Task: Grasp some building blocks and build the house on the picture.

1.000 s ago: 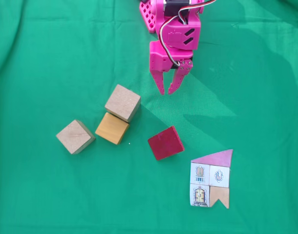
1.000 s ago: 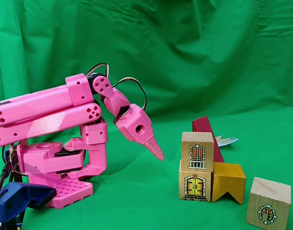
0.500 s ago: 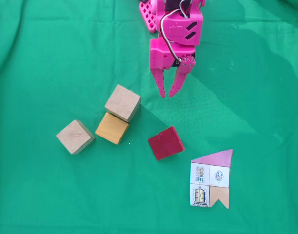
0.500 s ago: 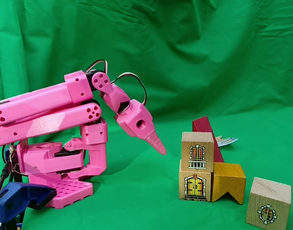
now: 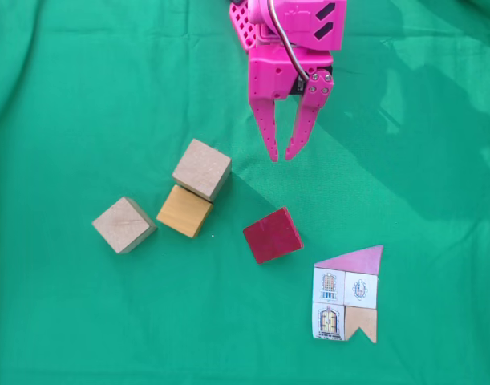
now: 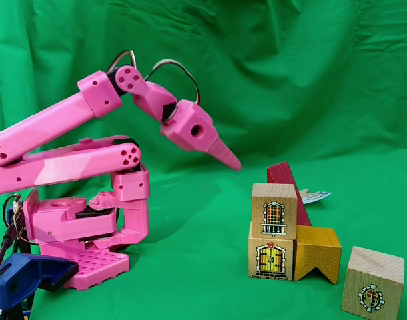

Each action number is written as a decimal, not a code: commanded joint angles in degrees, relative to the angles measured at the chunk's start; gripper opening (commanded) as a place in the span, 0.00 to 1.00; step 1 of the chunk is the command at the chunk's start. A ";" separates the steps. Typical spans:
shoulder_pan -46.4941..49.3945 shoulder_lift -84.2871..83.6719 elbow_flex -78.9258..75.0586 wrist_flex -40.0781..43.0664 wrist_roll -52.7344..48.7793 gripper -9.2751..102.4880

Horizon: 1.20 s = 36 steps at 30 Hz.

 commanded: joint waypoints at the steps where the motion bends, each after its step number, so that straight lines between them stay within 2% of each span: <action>1: -0.18 -5.01 -7.03 0.09 2.55 0.10; 9: -0.09 -15.38 -19.07 0.00 8.17 0.10; 36: 6.77 -31.73 -29.71 -0.88 9.49 0.10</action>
